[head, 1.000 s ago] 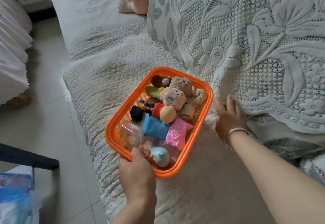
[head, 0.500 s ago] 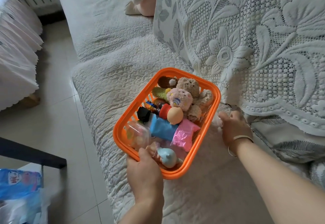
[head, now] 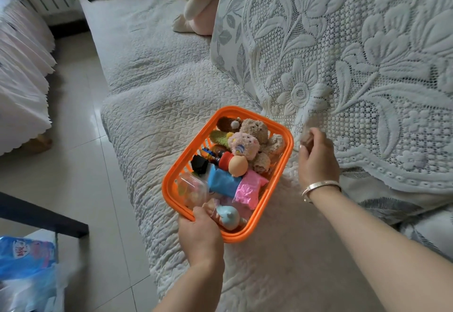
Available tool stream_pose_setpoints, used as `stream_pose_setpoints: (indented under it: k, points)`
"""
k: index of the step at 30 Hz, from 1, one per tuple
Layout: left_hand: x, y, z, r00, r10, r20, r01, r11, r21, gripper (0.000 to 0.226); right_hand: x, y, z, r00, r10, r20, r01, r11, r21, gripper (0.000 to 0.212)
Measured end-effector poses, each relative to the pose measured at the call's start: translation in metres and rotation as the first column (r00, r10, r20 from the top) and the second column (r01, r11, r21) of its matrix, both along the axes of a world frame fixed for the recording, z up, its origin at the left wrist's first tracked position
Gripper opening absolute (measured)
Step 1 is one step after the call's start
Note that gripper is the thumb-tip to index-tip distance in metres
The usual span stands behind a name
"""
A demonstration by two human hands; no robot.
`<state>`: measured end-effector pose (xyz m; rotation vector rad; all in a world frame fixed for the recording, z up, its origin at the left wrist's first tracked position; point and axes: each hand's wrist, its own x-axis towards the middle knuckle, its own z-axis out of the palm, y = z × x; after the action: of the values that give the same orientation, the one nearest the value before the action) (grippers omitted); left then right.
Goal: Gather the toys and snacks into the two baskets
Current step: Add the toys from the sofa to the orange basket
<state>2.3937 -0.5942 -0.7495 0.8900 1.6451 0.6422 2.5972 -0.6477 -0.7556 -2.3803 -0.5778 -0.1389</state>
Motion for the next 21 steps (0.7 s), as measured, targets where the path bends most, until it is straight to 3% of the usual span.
stream_pose_setpoints:
  k: [3, 8, 12, 17, 21]
  points:
    - [-0.002, -0.001, 0.008, 1.0, -0.002, 0.014, 0.002, 1.0, -0.015, 0.019, -0.017, 0.012, 0.025, 0.971, 0.17, 0.167, -0.19, 0.975, 0.113, 0.043]
    - [-0.019, -0.007, 0.022, 1.0, -0.006, 0.022, 0.007, 0.998, -0.062, 0.021, -0.053, 0.025, 0.05, 0.85, 0.433, 0.301, -0.467, 0.883, 0.049, 0.048]
    - [-0.034, -0.009, 0.035, 1.0, -0.008, 0.012, 0.009, 0.997, -0.073, 0.022, -0.069, 0.024, 0.065, 0.79, 0.51, 0.34, -0.548, 0.836, 0.017, 0.038]
    - [-0.054, -0.007, 0.061, 0.999, -0.006, 0.038, 0.009, 0.996, -0.085, 0.021, -0.099, 0.008, 0.081, 0.653, 0.596, 0.467, -0.674, 0.739, -0.001, 0.034]
    - [-0.068, -0.004, 0.081, 0.998, 0.012, 0.055, -0.007, 0.997, -0.083, 0.021, -0.104, 0.004, 0.09, 0.711, 0.549, 0.439, -0.625, 0.78, 0.038, 0.033]
